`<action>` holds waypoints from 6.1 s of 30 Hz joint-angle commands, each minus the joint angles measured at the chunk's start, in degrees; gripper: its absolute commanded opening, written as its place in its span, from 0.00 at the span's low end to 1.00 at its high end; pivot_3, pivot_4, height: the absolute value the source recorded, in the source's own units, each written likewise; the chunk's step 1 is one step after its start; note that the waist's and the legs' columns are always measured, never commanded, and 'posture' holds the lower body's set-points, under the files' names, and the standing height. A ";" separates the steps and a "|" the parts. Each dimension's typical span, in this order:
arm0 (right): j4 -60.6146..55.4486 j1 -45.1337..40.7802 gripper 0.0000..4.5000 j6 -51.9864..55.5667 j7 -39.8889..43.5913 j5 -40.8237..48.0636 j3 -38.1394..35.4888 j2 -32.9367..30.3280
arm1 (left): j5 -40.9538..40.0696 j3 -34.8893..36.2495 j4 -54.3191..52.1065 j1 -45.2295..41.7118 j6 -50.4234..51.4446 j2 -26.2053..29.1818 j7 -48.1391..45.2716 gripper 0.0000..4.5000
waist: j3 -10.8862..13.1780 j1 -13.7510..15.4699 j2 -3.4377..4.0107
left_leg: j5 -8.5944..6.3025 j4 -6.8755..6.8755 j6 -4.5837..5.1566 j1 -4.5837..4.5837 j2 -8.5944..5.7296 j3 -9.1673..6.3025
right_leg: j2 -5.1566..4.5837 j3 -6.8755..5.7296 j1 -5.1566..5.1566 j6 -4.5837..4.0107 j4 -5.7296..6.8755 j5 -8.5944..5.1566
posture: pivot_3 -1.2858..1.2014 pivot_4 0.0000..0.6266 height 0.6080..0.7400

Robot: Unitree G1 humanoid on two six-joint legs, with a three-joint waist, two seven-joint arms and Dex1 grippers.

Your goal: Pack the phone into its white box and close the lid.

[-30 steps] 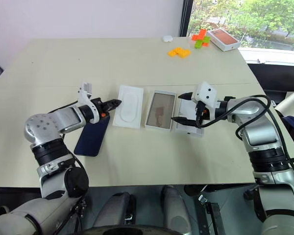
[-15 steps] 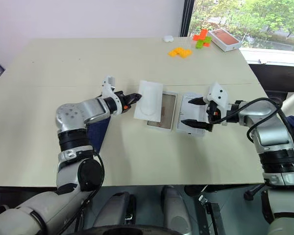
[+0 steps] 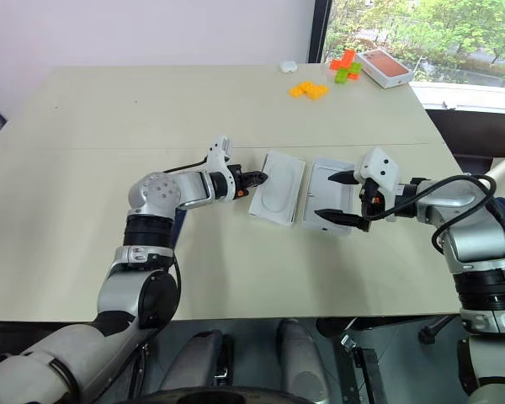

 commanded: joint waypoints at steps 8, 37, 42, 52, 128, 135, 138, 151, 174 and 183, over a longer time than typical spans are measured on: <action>-0.98 -1.18 1.00 -1.05 -0.78 0.12 -1.57 -0.45 | -0.23 0.02 1.29 -1.85 -2.11 0.39 -1.07 0.00 | 0.00 0.00 0.00 | 0.00 0.00 0.00 0.00 -0.01 0.00 | -0.01 0.00 0.00 0.00 0.00 0.00 | 0.52 0.24 1.00; 1.38 -2.55 1.00 -3.43 -1.02 -1.03 -0.81 0.31 | -3.18 -3.08 -13.70 0.70 11.94 -0.23 -1.02 0.99 | 0.00 -0.05 0.00 | 0.00 0.01 0.00 0.00 0.00 -0.02 | 0.00 0.01 0.00 0.02 0.02 0.01 | 0.52 0.24 1.00; 1.88 -3.33 1.00 -3.96 -1.14 -1.18 -0.41 0.91 | -2.82 -5.73 -17.62 1.88 13.54 1.62 -2.41 0.99 | 0.00 -0.15 0.00 | 0.00 0.01 0.00 0.00 0.00 -0.02 | 0.00 0.01 0.00 0.02 0.01 0.01 | 0.52 0.24 1.00; 2.66 -6.97 1.00 -2.60 -7.13 -3.74 1.23 4.36 | 6.11 -13.96 -29.98 10.68 -17.23 18.08 -19.86 0.99 | 0.00 -0.27 0.03 | 0.06 -0.02 -0.11 0.01 0.12 0.03 | 0.12 0.11 -0.07 -0.03 0.03 0.02 | 0.52 0.24 1.00; 14.27 -14.22 0.01 -21.48 -12.15 -33.65 25.82 22.40 | 6.76 -6.17 -29.95 29.19 -33.85 37.37 -36.86 1.00 | -0.02 -0.56 0.06 | 0.01 -0.06 -0.01 0.00 0.29 0.01 | 0.22 0.00 -0.13 -0.18 0.03 0.10 | 0.52 0.24 1.00; 7.19 -10.32 0.01 -22.62 -4.55 -27.78 25.44 21.50 | 7.12 -5.89 -29.68 29.28 -34.18 37.65 -36.39 1.00 | -0.02 -0.54 0.06 | 0.01 -0.06 -0.01 0.01 0.30 0.01 | 0.23 -0.01 -0.12 -0.18 0.04 0.10 | 0.52 0.24 1.00; 5.45 -9.19 0.01 -23.34 -1.80 -26.14 25.18 20.30 | 7.16 -5.82 -29.50 29.24 -34.33 37.69 -36.29 1.00 | -0.02 -0.42 0.06 | 0.01 -0.06 -0.01 0.00 0.30 0.00 | 0.23 -0.02 -0.13 -0.18 0.04 0.10 | 0.52 0.24 1.00; 11.77 -11.88 0.01 -29.88 3.52 -26.44 24.03 12.75 | 7.43 -5.98 -29.03 28.49 -34.68 37.42 -35.92 1.00 | -0.02 -0.17 0.06 | 0.01 -0.04 -0.01 0.01 0.28 0.01 | 0.22 -0.02 -0.09 -0.18 0.01 0.10 | 0.52 0.24 1.00; 6.09 -17.20 0.01 -14.94 -9.67 -21.01 17.74 23.76 | -3.28 1.60 -28.91 30.16 -14.30 44.38 -36.06 1.00 | 0.01 -0.38 0.06 | 0.00 -0.06 0.00 -0.09 0.28 -0.02 | 0.18 -0.05 -0.19 -0.23 0.01 0.14 | 0.52 0.24 1.00; 7.42 -17.72 0.01 -17.27 -16.68 -31.47 26.95 29.72 | -11.84 5.48 -20.99 33.06 13.18 55.75 -38.27 1.00 | 0.01 -1.83 0.07 | 0.00 -0.07 0.00 -0.03 0.35 -0.06 | 0.32 -0.05 -0.24 -0.23 0.15 0.12 | 0.52 0.24 1.00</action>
